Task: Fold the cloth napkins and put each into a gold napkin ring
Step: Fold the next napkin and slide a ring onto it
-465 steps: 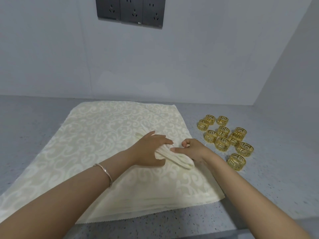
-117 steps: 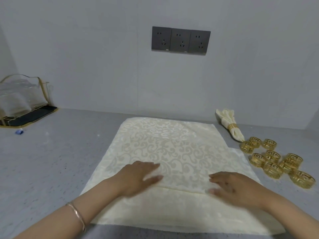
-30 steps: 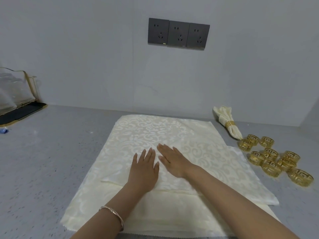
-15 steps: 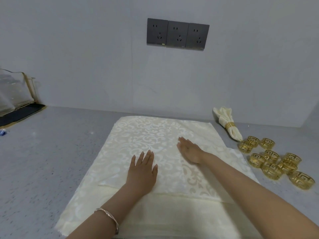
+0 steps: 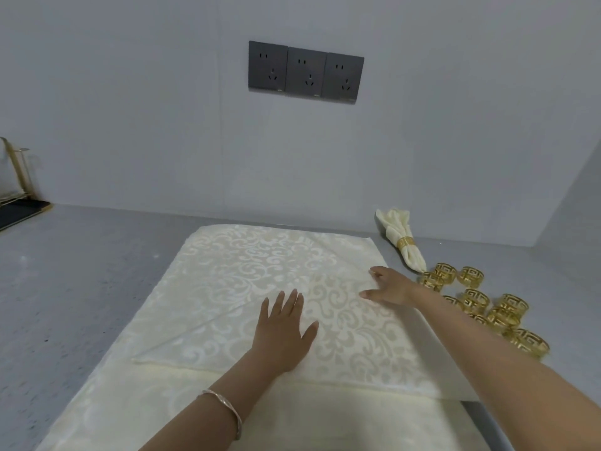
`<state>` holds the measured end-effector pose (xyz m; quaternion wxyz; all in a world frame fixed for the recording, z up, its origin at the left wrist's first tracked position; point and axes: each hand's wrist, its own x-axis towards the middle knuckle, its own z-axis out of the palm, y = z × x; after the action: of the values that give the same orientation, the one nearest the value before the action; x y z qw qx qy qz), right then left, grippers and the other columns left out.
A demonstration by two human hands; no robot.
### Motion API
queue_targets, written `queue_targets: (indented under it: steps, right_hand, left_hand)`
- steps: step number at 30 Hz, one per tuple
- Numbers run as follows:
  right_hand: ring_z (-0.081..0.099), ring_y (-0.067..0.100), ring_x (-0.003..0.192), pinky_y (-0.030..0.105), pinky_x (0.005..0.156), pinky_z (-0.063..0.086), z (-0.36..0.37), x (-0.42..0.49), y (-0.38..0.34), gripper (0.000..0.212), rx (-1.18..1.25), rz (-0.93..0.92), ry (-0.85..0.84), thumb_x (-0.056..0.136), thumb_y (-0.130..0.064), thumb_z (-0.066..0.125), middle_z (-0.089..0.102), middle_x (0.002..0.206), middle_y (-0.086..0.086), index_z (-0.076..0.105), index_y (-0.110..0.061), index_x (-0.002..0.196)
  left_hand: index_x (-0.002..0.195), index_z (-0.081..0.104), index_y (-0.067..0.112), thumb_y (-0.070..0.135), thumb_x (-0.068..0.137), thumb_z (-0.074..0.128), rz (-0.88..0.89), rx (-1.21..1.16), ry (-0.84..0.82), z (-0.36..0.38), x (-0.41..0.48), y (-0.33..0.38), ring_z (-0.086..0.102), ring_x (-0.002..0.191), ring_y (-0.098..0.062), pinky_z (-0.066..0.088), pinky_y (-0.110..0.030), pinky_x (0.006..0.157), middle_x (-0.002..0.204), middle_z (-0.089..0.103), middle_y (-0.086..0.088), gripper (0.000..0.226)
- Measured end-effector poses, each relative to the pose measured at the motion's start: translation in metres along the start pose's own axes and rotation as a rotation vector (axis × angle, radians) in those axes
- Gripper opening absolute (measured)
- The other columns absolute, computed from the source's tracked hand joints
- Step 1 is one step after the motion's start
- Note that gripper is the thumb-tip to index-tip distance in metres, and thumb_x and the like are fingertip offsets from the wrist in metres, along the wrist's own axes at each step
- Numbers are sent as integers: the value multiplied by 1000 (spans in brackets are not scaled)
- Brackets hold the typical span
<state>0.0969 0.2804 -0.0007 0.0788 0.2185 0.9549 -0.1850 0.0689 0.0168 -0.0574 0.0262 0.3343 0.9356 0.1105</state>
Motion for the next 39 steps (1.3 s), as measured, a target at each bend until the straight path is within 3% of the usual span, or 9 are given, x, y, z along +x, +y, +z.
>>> queue_targets:
  steps: [8,11,14,18,22,27,33,36,39]
  right_hand:
    - [43,21,117,36,97,40,-9,14,16,99,-64,93,-13,41,-91,57,45,129,1,41,-30,117]
    - [37,23,131,37,106,30,-15,9,17,87,-162,86,-19,68,-78,58,42,140,0,41,-23,134]
    - [46,22,123,39,110,19,-32,-8,20,32,-288,14,125,83,-46,62,56,112,-4,54,-29,108]
    - [58,18,82,31,76,42,-48,-42,16,1,-58,-38,340,83,-21,64,62,86,-3,64,-20,83]
    - [61,9,69,28,61,45,-20,-88,-14,11,248,-201,514,84,-26,69,68,74,-11,73,-20,76]
    - [64,-5,82,19,77,49,64,-131,-53,14,402,-331,483,89,-33,63,73,88,-18,76,-27,86]
    - [60,11,101,24,84,46,113,-142,-67,28,186,-437,481,101,-32,40,68,105,-5,64,-19,106]
    - [43,4,128,15,104,30,120,-144,-72,36,106,-422,422,102,-34,34,54,134,-15,53,-30,132]
    - [16,-2,142,9,111,-1,121,-148,-73,65,15,-435,289,94,-60,9,27,152,-18,31,-30,147]
  left_hand:
    - [153,-3,18,58,97,18,-39,-6,39,4,0,7,-14,147,-16,-11,-40,119,160,-9,5,72]
    - [153,-3,19,57,98,18,-35,-7,38,5,0,7,-14,147,-15,-9,-40,119,160,-9,5,70]
    - [153,-3,18,56,98,18,-36,-6,42,5,0,6,-13,147,-16,-9,-40,119,161,-8,5,70]
    - [153,-2,18,56,98,19,-35,-6,42,4,1,7,-12,147,-16,-9,-40,119,161,-7,5,70]
    - [153,-1,19,54,99,19,-24,-16,35,4,0,7,-12,147,-16,-10,-40,119,161,-7,5,67]
    - [154,2,21,42,103,15,36,-73,55,3,0,6,-6,148,-12,-8,-36,119,161,0,8,56]
    - [153,5,26,34,104,12,71,-168,39,-3,-2,5,-3,148,-11,-7,-35,120,160,5,10,50]
    - [152,6,34,33,104,11,96,-152,19,-3,-3,5,-5,148,-12,-8,-36,119,160,3,9,48]
    - [152,9,36,34,104,9,111,-118,-2,-3,-2,4,-7,148,-13,-9,-38,119,161,1,8,48]
